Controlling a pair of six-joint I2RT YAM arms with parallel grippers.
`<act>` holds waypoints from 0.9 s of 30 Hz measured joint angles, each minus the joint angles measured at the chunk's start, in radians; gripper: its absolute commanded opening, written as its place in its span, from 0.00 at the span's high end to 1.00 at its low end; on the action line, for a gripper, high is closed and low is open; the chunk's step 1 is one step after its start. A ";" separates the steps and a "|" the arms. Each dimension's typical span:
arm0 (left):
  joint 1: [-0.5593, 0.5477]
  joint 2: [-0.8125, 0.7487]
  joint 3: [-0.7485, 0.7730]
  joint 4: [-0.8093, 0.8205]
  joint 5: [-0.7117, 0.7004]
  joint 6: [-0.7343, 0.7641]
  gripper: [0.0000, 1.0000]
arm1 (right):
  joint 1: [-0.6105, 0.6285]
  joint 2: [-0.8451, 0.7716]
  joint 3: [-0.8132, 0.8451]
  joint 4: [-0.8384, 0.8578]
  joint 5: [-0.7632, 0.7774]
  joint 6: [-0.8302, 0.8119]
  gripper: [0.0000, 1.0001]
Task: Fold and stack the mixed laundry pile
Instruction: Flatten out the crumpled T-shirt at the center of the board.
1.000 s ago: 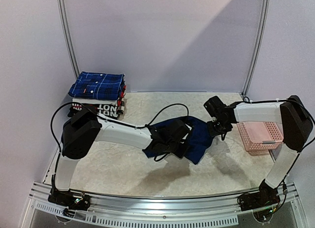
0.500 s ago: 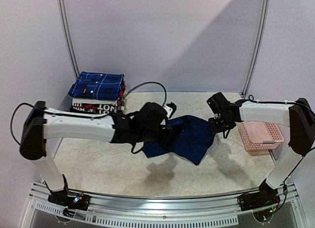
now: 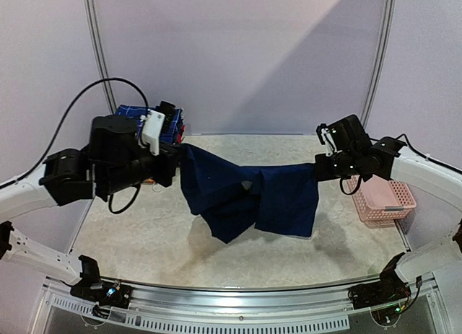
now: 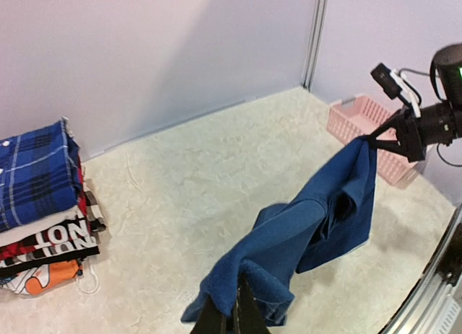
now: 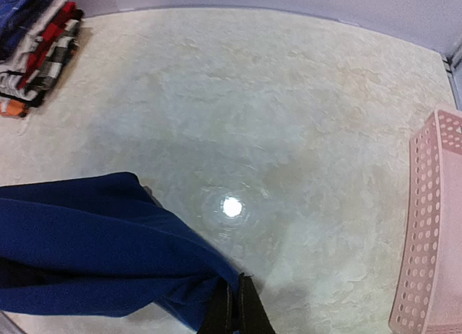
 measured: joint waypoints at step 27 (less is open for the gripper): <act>0.045 -0.077 -0.029 -0.180 -0.126 -0.035 1.00 | 0.009 0.142 0.044 0.013 -0.182 0.062 1.00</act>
